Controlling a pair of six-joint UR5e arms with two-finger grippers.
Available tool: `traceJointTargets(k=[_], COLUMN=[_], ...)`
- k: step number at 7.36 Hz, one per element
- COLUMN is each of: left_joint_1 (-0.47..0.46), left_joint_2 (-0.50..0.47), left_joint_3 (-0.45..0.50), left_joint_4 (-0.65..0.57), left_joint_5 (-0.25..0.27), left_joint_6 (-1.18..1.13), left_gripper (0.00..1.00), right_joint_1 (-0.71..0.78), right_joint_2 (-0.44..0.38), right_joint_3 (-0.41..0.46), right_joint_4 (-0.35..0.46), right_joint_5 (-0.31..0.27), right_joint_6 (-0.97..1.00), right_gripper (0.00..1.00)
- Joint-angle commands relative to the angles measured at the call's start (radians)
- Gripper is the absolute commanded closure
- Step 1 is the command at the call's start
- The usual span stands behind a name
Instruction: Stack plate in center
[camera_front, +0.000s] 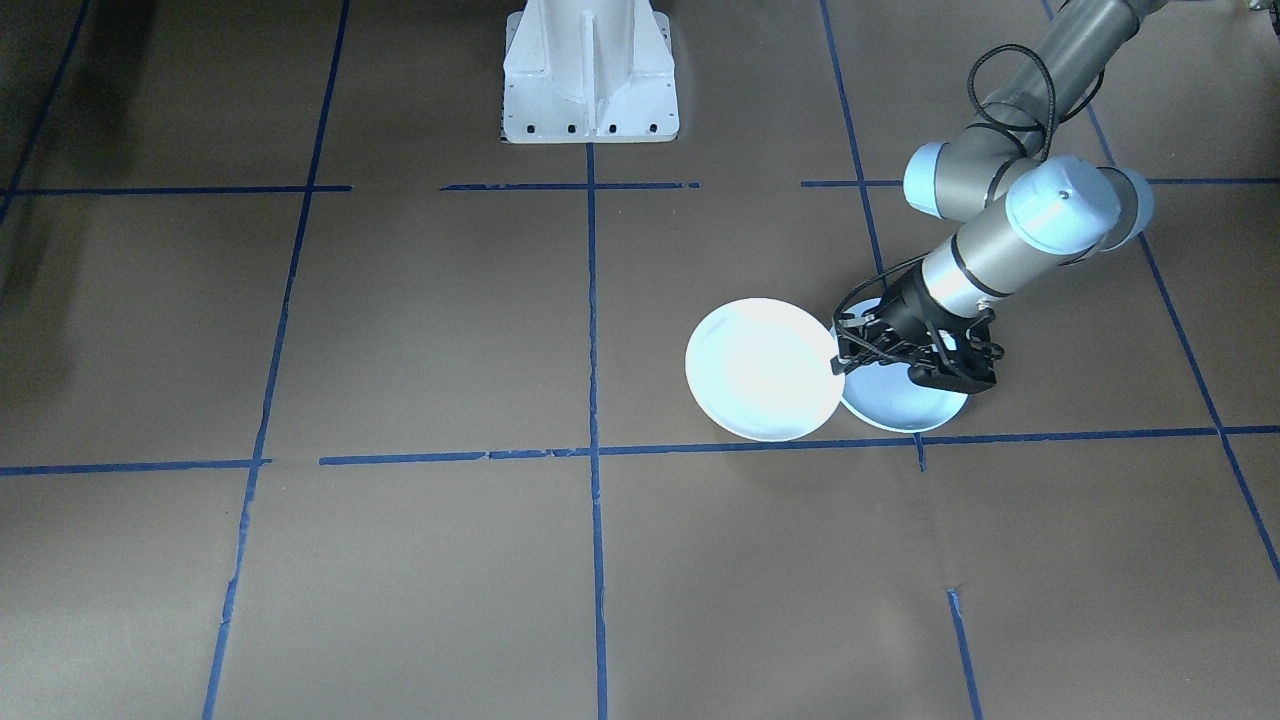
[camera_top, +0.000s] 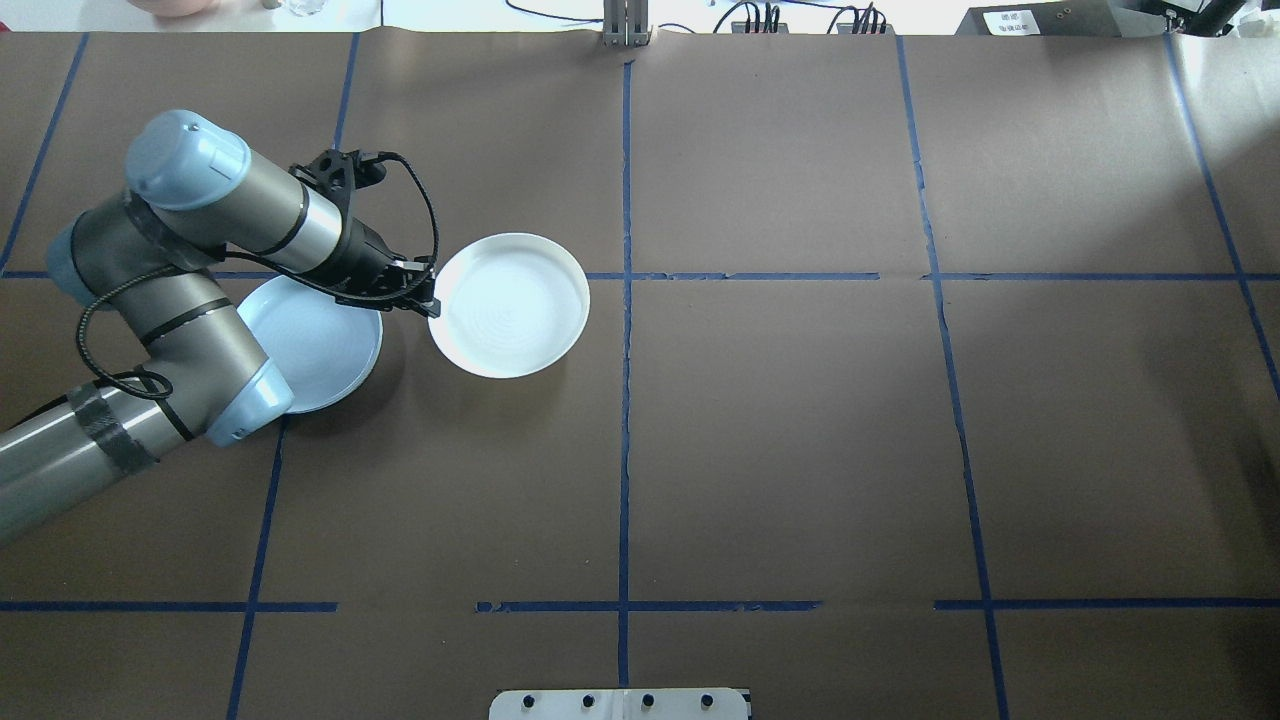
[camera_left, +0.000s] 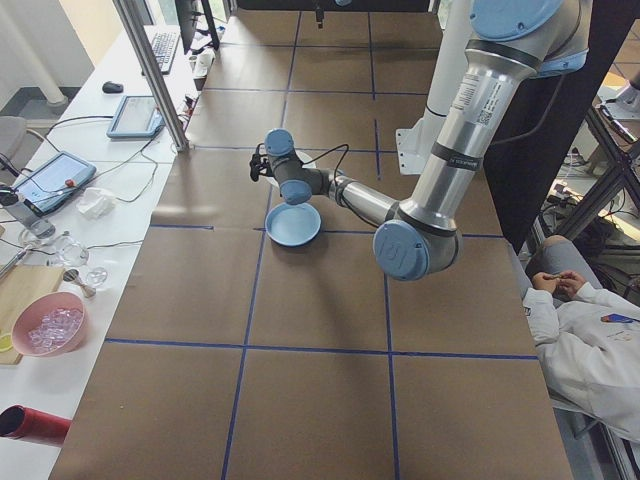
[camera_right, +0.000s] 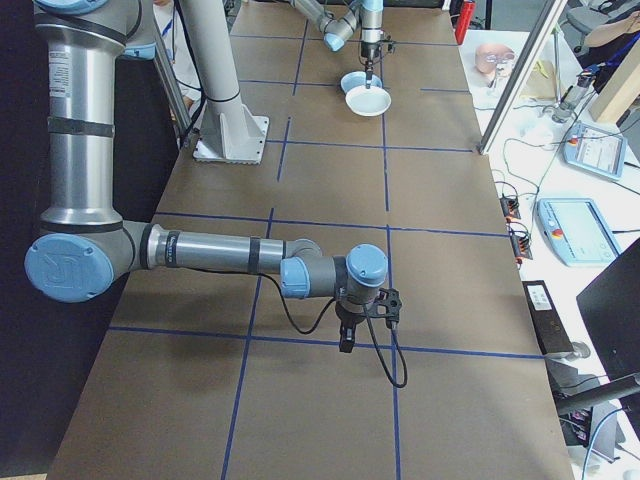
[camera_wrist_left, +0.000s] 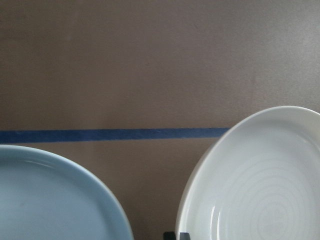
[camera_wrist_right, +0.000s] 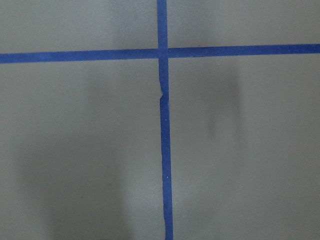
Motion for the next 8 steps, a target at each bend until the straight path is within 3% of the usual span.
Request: traceJointTargets(k=[1,3,8], left_joint_1=[-0.092,-0.121,-0.119], left_joint_2=[0.138,0.186,0.178], left_joint_3=[-0.035,-0.034,-0.003], left_joint_4=[0.002,0.005,0.014], left_joint_5=[-0.054,-0.058,-0.055], left_joint_6=[0.179,0.242,0.233], left_gripper=[1.0,1.0,1.0], right_joint_1=[0.0,0.0,0.0], right_joint_2=[0.0,0.0,0.0], right_joint_3=[0.0,0.0,0.0], right_joint_4=[0.0,0.0,0.0], right_joint_5=[0.0,0.0,0.0], right_joint_6=[0.0,0.0,0.0], right_gripper=[0.0,0.0,0.0])
